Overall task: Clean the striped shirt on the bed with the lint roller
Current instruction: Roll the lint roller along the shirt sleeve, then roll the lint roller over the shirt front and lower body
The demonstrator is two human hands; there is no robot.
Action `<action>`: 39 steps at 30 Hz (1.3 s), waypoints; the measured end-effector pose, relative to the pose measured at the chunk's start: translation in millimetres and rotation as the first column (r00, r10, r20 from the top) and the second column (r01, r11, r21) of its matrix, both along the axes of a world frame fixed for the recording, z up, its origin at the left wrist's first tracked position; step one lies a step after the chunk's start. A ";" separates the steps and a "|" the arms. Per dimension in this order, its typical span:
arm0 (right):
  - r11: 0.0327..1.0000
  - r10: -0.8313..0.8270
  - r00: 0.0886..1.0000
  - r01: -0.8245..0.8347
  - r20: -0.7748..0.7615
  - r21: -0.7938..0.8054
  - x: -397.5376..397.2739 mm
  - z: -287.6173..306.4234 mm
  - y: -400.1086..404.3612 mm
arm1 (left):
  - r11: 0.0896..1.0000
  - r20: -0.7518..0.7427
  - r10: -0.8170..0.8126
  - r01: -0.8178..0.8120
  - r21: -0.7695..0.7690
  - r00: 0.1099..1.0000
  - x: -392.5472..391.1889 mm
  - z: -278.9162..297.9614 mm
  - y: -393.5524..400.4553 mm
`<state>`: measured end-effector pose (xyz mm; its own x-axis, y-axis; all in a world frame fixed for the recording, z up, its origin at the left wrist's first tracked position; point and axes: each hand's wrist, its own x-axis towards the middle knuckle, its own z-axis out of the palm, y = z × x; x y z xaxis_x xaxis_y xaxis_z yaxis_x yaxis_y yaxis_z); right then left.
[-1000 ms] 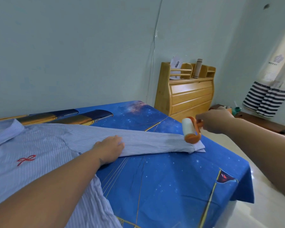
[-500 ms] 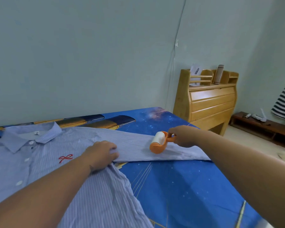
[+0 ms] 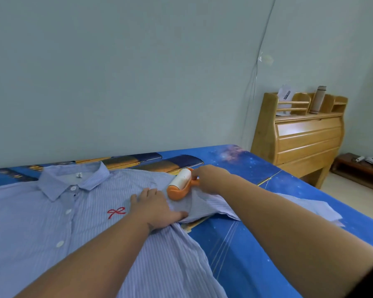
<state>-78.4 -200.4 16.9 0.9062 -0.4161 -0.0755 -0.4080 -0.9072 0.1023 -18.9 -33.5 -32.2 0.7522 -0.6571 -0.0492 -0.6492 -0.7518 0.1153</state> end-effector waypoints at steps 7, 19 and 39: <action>0.998 0.030 0.999 -0.032 0.038 0.060 6.7 -5.7 -5.5 | 0.999 -0.078 0.048 -0.049 -0.009 0.996 7.8 -5.5 1.3; 0.972 -0.210 0.977 0.212 -0.023 0.106 -152.8 12.6 -69.2 | 1.000 -0.045 -0.003 0.002 -0.031 0.999 0.3 -6.9 8.4; 0.983 0.103 0.990 -0.116 0.095 0.143 -94.6 55.7 93.8 | 0.970 0.048 0.033 -0.020 -0.241 0.998 41.4 -5.2 124.2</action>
